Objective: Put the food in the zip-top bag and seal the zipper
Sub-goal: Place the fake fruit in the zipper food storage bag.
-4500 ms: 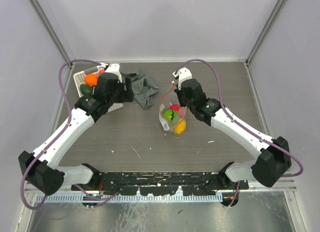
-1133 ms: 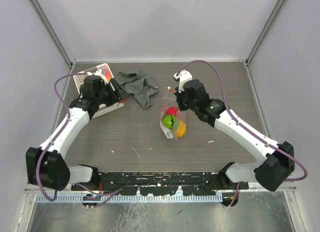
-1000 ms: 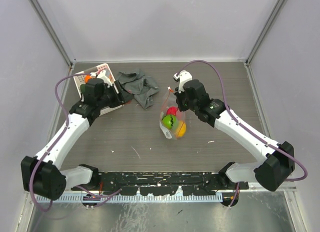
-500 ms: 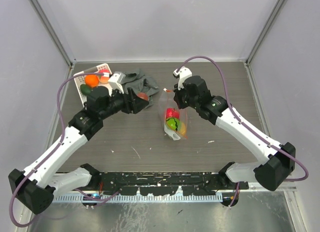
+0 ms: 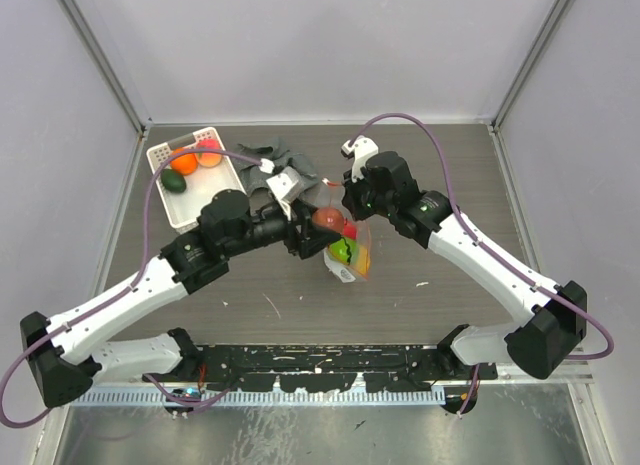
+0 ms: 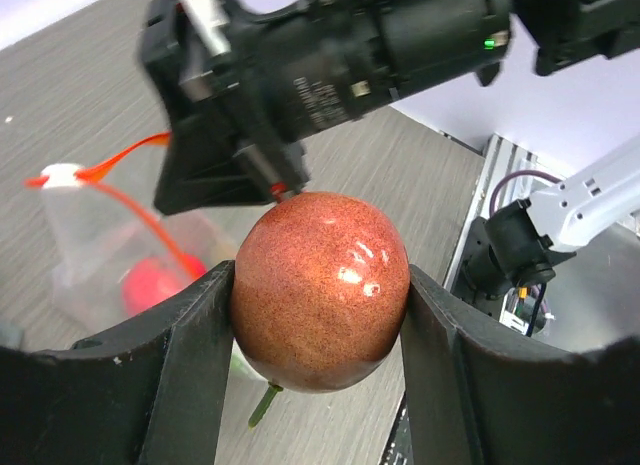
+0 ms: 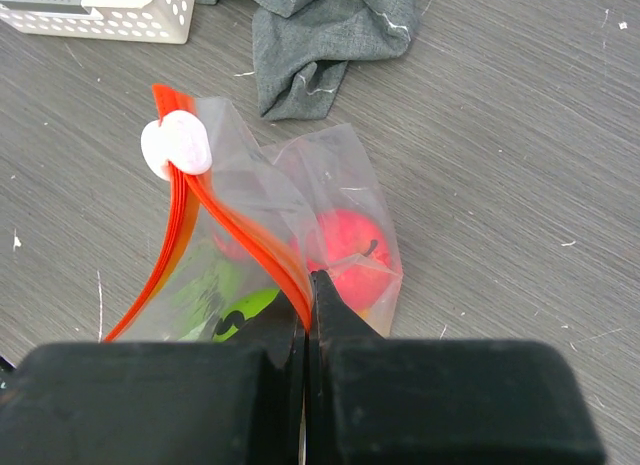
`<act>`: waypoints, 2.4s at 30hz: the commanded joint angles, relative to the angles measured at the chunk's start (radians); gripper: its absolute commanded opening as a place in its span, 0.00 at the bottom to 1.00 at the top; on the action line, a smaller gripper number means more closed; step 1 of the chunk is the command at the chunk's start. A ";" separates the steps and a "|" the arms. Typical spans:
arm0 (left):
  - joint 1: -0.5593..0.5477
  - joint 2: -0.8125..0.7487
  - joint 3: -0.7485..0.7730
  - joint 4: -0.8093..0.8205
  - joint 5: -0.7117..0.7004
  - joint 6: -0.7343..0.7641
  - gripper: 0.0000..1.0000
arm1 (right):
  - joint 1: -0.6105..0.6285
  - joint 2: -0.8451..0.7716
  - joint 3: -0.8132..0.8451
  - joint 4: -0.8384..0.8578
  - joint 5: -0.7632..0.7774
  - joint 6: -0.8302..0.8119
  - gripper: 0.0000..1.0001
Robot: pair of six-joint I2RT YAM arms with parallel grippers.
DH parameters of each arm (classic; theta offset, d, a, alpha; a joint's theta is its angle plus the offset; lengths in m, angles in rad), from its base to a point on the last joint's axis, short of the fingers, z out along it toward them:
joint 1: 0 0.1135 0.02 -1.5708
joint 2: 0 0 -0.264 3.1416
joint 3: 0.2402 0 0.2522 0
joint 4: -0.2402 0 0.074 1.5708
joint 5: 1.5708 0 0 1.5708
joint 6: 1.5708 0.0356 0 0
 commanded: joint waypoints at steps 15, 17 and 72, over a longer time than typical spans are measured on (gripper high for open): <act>-0.093 0.174 0.033 0.237 0.055 0.264 0.33 | -0.002 -0.006 0.041 0.024 -0.045 0.006 0.00; -0.095 0.180 0.026 0.254 0.077 0.262 0.34 | -0.003 -0.006 0.040 0.023 -0.047 0.005 0.01; -0.094 0.057 -0.041 0.020 -0.317 0.050 0.85 | -0.002 -0.029 0.016 0.049 -0.032 0.016 0.01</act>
